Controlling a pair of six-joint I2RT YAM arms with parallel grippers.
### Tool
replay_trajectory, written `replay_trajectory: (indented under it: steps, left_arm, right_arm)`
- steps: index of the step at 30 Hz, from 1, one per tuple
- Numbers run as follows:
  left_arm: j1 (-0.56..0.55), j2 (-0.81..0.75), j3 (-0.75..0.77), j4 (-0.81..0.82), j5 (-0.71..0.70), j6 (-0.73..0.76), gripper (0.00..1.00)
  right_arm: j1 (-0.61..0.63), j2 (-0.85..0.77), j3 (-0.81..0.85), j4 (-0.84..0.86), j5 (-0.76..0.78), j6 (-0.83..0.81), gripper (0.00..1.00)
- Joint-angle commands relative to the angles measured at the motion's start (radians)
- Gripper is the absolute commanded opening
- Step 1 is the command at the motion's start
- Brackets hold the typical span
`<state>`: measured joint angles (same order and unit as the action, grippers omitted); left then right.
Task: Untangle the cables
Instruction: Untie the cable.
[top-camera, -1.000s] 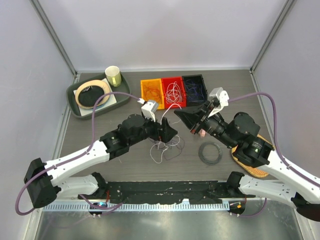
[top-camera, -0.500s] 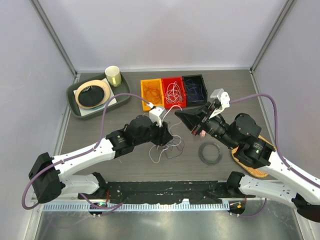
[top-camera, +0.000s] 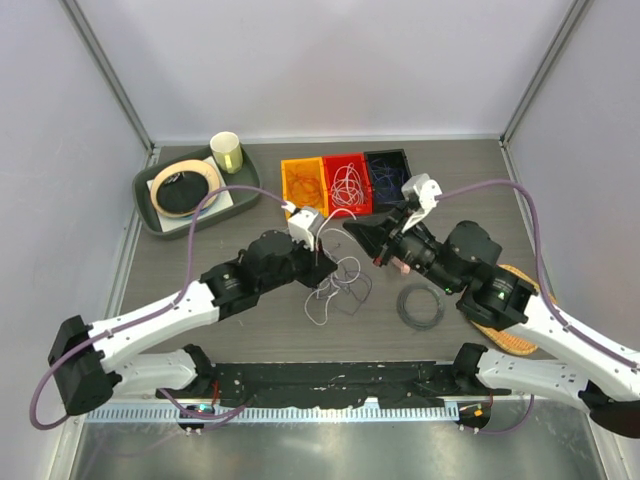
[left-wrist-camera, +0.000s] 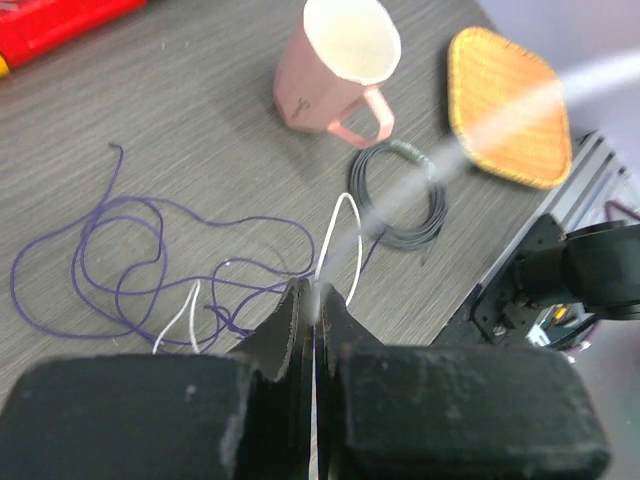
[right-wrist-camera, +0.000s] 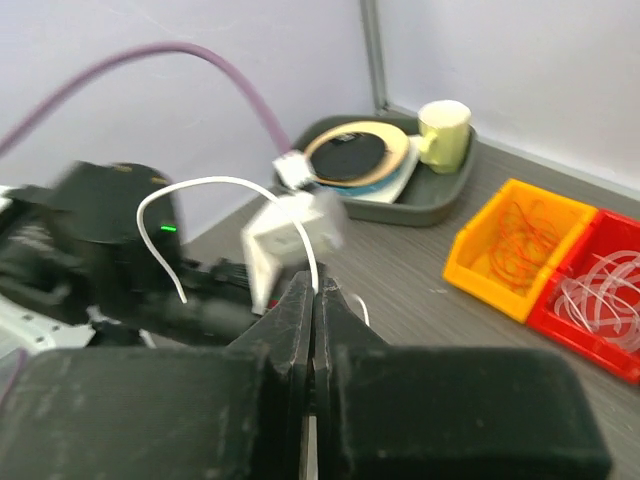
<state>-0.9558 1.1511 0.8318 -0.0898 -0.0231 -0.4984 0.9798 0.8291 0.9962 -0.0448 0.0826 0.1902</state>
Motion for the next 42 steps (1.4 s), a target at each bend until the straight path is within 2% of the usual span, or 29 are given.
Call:
replay_trajectory:
  steps: [1, 5, 9, 11, 13, 15, 17, 18, 19, 23, 26, 31, 38, 42]
  left_arm:
    - [-0.006, -0.106, 0.044, 0.019, -0.014, -0.025, 0.0]
    - [-0.006, -0.186, 0.032, 0.01, -0.001, -0.032, 0.01]
    - [-0.006, -0.206, 0.026, -0.005, -0.054, -0.054, 0.24]
    - [-0.006, -0.194, 0.029, -0.007, -0.046, -0.052, 0.32]
    - [-0.006, -0.179, 0.039, -0.014, -0.058, -0.051, 0.34]
    - [-0.006, -0.151, 0.056, -0.025, -0.098, -0.049, 0.31]
    - [-0.006, -0.134, 0.067, -0.045, -0.124, -0.045, 0.18]
    - [-0.008, -0.114, 0.076, -0.05, -0.126, -0.042, 0.17]
    - [-0.006, -0.107, 0.076, -0.053, -0.121, -0.039, 0.17]
    - [-0.009, -0.071, 0.073, -0.031, -0.066, -0.014, 0.28]
    - [-0.02, -0.05, 0.066, 0.005, -0.052, 0.004, 0.3]
    - [-0.021, -0.004, 0.066, 0.022, -0.113, 0.012, 0.28]
    - [-0.021, 0.018, 0.035, -0.01, -0.146, -0.017, 0.28]
    - [-0.021, 0.016, 0.033, -0.01, -0.172, -0.026, 0.0]
  right_arm:
    - [0.0, 0.064, 0.077, -0.047, 0.167, -0.008, 0.01]
    - [0.0, 0.113, 0.099, -0.069, 0.226, -0.008, 0.01]
    - [0.0, 0.11, 0.09, -0.044, 0.122, 0.002, 0.01]
    - [0.0, 0.099, 0.055, 0.029, 0.027, 0.002, 0.01]
    - [0.0, 0.091, 0.033, 0.104, -0.027, 0.008, 0.01]
    - [0.0, 0.09, 0.027, 0.117, -0.069, 0.017, 0.01]
    - [0.0, 0.084, 0.024, 0.126, -0.069, 0.022, 0.01]
    - [0.0, 0.082, 0.021, 0.131, -0.069, 0.025, 0.01]
    - [0.0, 0.074, 0.019, 0.132, -0.066, 0.026, 0.01]
    - [0.0, 0.064, 0.01, 0.135, -0.056, 0.032, 0.01]
    - [0.0, 0.056, 0.005, 0.141, -0.07, 0.041, 0.01]
    - [0.0, 0.038, 0.001, 0.145, -0.118, 0.055, 0.01]
    - [0.0, -0.034, -0.028, 0.155, -0.087, 0.041, 0.01]
    - [0.0, -0.05, -0.033, 0.155, -0.087, 0.04, 0.01]
